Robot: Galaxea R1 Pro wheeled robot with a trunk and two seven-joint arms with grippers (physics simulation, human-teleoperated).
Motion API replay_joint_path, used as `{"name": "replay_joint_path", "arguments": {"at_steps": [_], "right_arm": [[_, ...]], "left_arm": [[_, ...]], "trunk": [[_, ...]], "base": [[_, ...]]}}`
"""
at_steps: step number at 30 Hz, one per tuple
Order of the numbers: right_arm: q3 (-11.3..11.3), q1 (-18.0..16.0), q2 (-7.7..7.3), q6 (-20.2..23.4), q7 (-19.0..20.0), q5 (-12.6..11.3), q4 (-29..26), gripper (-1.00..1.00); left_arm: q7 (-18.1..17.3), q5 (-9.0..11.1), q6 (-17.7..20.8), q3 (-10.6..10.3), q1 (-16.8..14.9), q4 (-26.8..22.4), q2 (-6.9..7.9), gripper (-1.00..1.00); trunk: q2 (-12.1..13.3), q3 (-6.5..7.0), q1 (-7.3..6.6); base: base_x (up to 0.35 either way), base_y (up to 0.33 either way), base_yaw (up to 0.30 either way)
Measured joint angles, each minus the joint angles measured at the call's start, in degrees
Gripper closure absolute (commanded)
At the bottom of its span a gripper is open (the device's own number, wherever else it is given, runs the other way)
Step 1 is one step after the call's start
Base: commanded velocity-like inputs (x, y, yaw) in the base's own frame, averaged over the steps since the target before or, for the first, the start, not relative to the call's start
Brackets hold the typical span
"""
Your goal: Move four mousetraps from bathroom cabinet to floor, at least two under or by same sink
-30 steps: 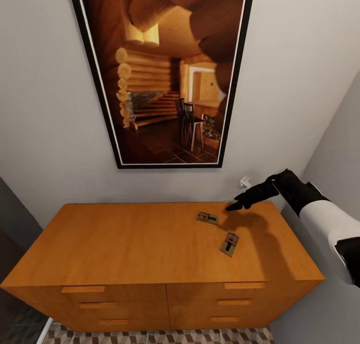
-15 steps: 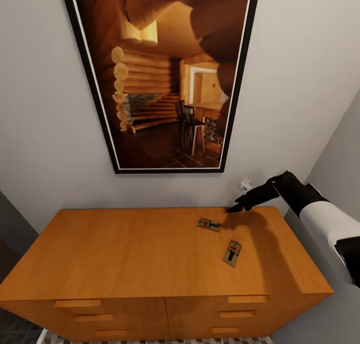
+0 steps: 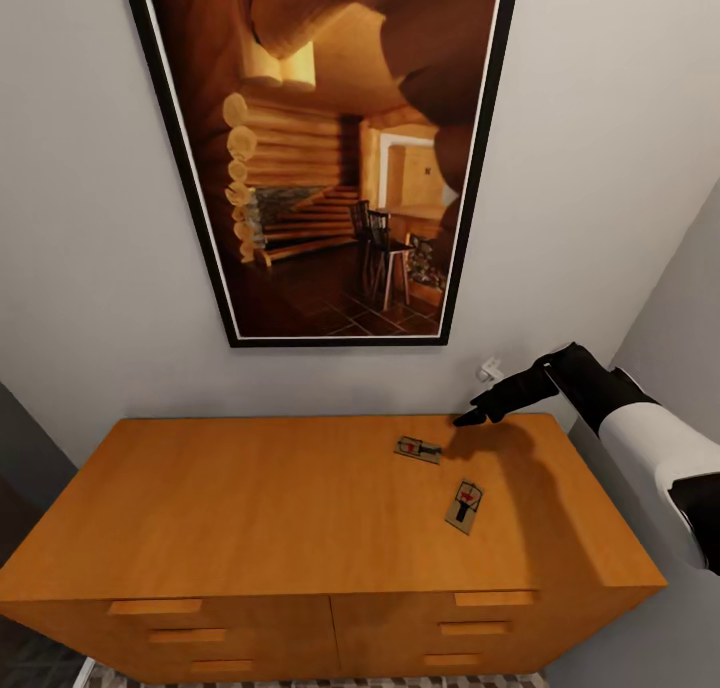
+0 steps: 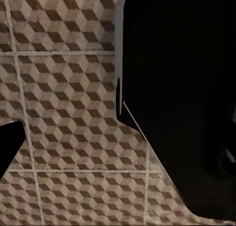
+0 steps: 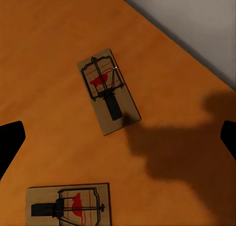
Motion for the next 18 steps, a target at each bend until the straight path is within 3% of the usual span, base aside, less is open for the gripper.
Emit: {"name": "replay_joint_path", "arguments": {"at_steps": [12,18], "right_arm": [[0.0,0.1,-0.03,-0.3,0.0,-0.1,0.1,-1.0],[0.0,0.4,-0.06,-4.9,0.1,0.0,0.1,-1.0]], "left_arm": [[0.0,0.1,0.0,0.1,5.1,0.0,-0.58,-1.0],[0.0,0.1,0.0,0.1,5.3,0.0,-0.8,-1.0]], "trunk": [[0.0,0.01,0.0],[0.0,0.01,0.0]], "base": [[0.0,0.0,0.0],[0.0,0.0,0.0]]}}
